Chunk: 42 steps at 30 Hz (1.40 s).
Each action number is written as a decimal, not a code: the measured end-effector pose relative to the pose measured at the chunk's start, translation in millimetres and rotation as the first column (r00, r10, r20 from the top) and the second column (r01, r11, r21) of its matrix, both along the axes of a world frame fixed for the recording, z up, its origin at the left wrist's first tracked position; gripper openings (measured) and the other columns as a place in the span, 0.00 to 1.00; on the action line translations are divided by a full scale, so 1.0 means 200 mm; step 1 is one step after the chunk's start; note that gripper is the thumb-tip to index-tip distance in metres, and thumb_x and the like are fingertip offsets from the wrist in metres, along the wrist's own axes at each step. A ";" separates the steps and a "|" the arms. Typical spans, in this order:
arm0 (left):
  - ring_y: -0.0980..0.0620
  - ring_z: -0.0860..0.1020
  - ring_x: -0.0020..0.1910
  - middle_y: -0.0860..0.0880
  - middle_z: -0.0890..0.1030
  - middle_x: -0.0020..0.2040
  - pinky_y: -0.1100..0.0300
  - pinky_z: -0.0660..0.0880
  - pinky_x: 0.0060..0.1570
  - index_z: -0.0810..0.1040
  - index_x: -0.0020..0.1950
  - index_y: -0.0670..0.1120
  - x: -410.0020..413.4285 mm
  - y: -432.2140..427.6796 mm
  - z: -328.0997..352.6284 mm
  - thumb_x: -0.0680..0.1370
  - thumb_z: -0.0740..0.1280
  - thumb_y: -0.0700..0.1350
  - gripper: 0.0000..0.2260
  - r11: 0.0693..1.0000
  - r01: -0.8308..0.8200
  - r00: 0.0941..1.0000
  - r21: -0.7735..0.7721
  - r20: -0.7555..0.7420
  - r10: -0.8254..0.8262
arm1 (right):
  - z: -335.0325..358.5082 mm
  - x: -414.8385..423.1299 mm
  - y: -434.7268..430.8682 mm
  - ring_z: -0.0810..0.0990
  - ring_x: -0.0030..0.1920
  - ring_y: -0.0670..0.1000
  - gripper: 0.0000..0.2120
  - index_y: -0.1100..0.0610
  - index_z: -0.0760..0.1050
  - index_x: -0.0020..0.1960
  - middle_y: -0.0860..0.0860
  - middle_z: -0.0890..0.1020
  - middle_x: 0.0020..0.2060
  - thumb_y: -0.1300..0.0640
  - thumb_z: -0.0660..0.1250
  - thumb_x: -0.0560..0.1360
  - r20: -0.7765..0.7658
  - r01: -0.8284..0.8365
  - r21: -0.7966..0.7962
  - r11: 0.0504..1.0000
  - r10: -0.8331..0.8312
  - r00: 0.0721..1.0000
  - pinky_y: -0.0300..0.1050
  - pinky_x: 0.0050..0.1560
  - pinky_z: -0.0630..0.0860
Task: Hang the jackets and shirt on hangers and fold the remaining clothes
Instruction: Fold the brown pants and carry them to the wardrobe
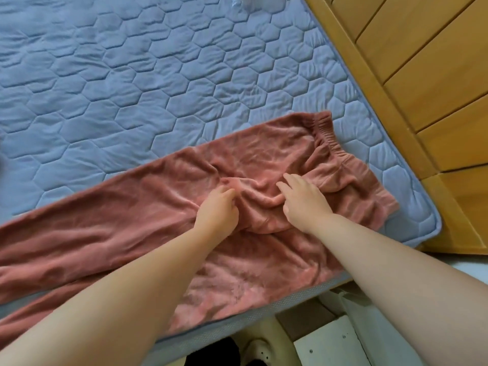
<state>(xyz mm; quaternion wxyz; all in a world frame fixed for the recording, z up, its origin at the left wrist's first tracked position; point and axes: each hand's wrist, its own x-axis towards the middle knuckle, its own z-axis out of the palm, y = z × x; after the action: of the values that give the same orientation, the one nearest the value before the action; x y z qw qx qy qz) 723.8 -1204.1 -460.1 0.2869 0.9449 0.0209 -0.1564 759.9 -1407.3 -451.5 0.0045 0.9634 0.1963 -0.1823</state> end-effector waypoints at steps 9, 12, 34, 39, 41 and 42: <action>0.44 0.64 0.69 0.50 0.65 0.73 0.49 0.67 0.66 0.71 0.69 0.49 0.39 0.12 -0.11 0.76 0.57 0.38 0.22 0.996 -0.001 0.991 0.086 -0.136 0.013 | -0.04 0.39 -0.02 0.69 0.62 0.59 0.15 0.61 0.73 0.59 0.58 0.74 0.59 0.53 0.56 0.80 0.025 0.281 -0.042 0.959 -0.280 0.960 0.52 0.61 0.67; 0.42 0.64 0.68 0.48 0.64 0.74 0.48 0.68 0.65 0.71 0.69 0.49 0.52 0.07 -0.15 0.77 0.57 0.38 0.21 0.996 -0.011 0.994 0.093 -0.105 0.021 | -0.06 0.61 -0.11 0.68 0.64 0.60 0.17 0.62 0.70 0.63 0.60 0.71 0.62 0.56 0.63 0.76 0.177 0.511 0.184 0.840 -0.540 0.823 0.52 0.64 0.65; 0.39 0.70 0.65 0.42 0.62 0.72 0.49 0.67 0.62 0.65 0.72 0.45 1.30 -0.29 -0.02 0.77 0.62 0.39 0.23 0.983 -0.178 0.981 0.050 0.092 0.173 | -0.03 1.47 -0.38 0.67 0.69 0.59 0.25 0.61 0.62 0.72 0.60 0.67 0.70 0.52 0.61 0.79 -0.019 0.726 0.384 0.571 -0.781 0.625 0.50 0.65 0.65; 0.39 0.67 0.70 0.40 0.67 0.72 0.44 0.66 0.67 0.69 0.71 0.44 0.86 -0.54 -0.17 0.73 0.62 0.45 0.25 0.931 0.323 0.910 0.173 0.214 -0.355 | -0.15 1.13 -0.53 0.69 0.66 0.62 0.25 0.62 0.66 0.67 0.62 0.71 0.65 0.47 0.61 0.78 -0.112 0.731 0.302 0.612 -0.739 0.665 0.55 0.63 0.68; 0.40 0.62 0.73 0.41 0.64 0.74 0.43 0.63 0.70 0.66 0.73 0.43 0.70 -0.65 -0.21 0.75 0.61 0.50 0.27 0.898 0.420 0.891 0.134 0.127 -0.436 | -0.20 0.94 -0.64 0.74 0.60 0.62 0.27 0.60 0.71 0.61 0.60 0.77 0.59 0.39 0.61 0.75 -0.200 0.778 0.193 0.599 -0.752 0.628 0.55 0.60 0.72; 0.41 0.57 0.76 0.41 0.59 0.76 0.43 0.58 0.72 0.64 0.75 0.44 0.63 -0.71 -0.22 0.76 0.60 0.53 0.28 0.892 0.436 0.894 0.123 0.058 -0.445 | -0.21 0.85 -0.69 0.76 0.57 0.61 0.27 0.59 0.72 0.57 0.58 0.79 0.55 0.36 0.61 0.74 -0.258 0.793 0.151 0.590 -0.751 0.608 0.54 0.57 0.73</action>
<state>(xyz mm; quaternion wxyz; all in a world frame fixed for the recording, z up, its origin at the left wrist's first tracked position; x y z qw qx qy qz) 849.1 -1346.5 -504.4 0.1938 0.9447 -0.1975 -0.1761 930.4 -1544.9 -493.3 -0.2129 0.9260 -0.2215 -0.2196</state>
